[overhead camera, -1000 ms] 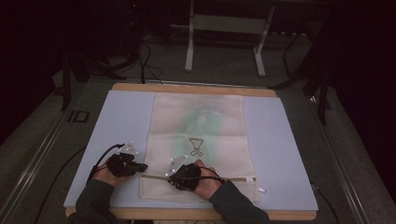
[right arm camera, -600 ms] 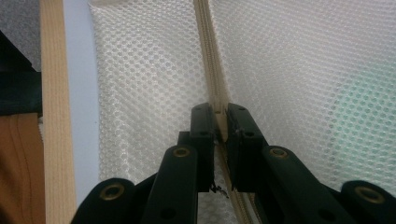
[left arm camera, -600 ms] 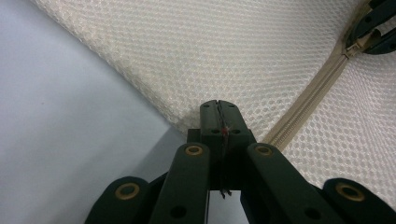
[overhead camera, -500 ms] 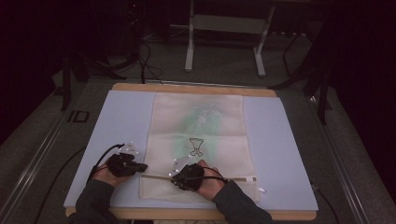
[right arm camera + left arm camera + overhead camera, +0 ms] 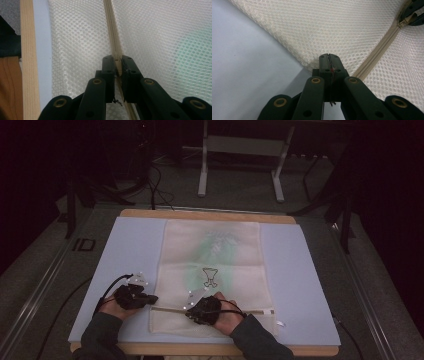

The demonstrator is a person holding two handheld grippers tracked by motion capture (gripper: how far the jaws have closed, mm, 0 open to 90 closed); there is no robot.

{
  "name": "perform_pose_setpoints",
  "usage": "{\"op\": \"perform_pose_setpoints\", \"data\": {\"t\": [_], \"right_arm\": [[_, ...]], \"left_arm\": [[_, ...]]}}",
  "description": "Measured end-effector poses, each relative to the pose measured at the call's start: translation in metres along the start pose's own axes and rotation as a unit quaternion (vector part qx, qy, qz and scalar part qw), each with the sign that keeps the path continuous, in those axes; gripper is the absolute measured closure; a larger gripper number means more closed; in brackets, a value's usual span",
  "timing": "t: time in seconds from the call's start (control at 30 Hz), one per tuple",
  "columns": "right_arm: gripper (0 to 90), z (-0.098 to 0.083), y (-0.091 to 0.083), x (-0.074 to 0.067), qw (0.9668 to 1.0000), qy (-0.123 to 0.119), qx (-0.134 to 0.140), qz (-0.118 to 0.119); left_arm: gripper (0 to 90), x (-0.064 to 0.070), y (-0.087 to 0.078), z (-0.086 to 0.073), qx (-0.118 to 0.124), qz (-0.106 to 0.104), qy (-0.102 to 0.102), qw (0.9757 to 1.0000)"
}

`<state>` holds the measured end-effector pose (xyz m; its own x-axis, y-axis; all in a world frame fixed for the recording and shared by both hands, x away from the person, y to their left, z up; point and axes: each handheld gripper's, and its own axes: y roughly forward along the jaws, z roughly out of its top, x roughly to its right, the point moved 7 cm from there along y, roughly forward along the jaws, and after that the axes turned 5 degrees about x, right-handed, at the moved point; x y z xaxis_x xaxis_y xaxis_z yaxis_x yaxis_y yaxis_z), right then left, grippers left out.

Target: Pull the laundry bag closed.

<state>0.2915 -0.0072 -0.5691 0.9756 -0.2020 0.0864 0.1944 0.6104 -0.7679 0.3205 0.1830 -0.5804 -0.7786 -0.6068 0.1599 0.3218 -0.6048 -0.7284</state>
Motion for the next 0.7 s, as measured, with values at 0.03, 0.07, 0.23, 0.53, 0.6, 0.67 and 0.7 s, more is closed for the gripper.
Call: {"op": "perform_pose_setpoints", "data": {"t": [0.03,0.07,0.23,0.53,0.6,0.67,0.7], "right_arm": [[82.3,0.000,0.000,0.000,1.0000,0.002,0.002,0.001],[82.3,-0.001,-0.001,0.000,1.0000,0.001,-0.001,-0.001],[82.3,-0.003,-0.003,0.001,1.0000,0.000,0.000,-0.001],[82.3,-0.008,-0.007,0.002,1.0000,0.002,-0.003,-0.004],[82.3,-0.009,-0.007,0.002,1.0000,0.003,-0.003,-0.005],[82.3,-0.011,-0.008,0.002,1.0000,0.006,-0.004,-0.005],[82.3,-0.012,-0.009,0.003,1.0000,0.004,-0.004,-0.005]], "left_arm": [[90.0,0.000,0.000,0.000,0.000,0.000,0.000,1.0000],[90.0,0.000,0.000,0.000,0.000,0.000,0.000,1.0000],[90.0,0.000,0.000,0.000,0.000,-0.001,0.000,1.0000],[90.0,0.000,0.000,0.000,0.000,-0.001,0.000,1.0000],[90.0,0.000,0.000,0.000,-0.001,-0.001,0.000,1.0000],[90.0,0.000,0.000,0.000,-0.001,-0.001,0.001,1.0000],[90.0,0.000,0.000,0.000,-0.001,-0.001,0.001,1.0000]]}}
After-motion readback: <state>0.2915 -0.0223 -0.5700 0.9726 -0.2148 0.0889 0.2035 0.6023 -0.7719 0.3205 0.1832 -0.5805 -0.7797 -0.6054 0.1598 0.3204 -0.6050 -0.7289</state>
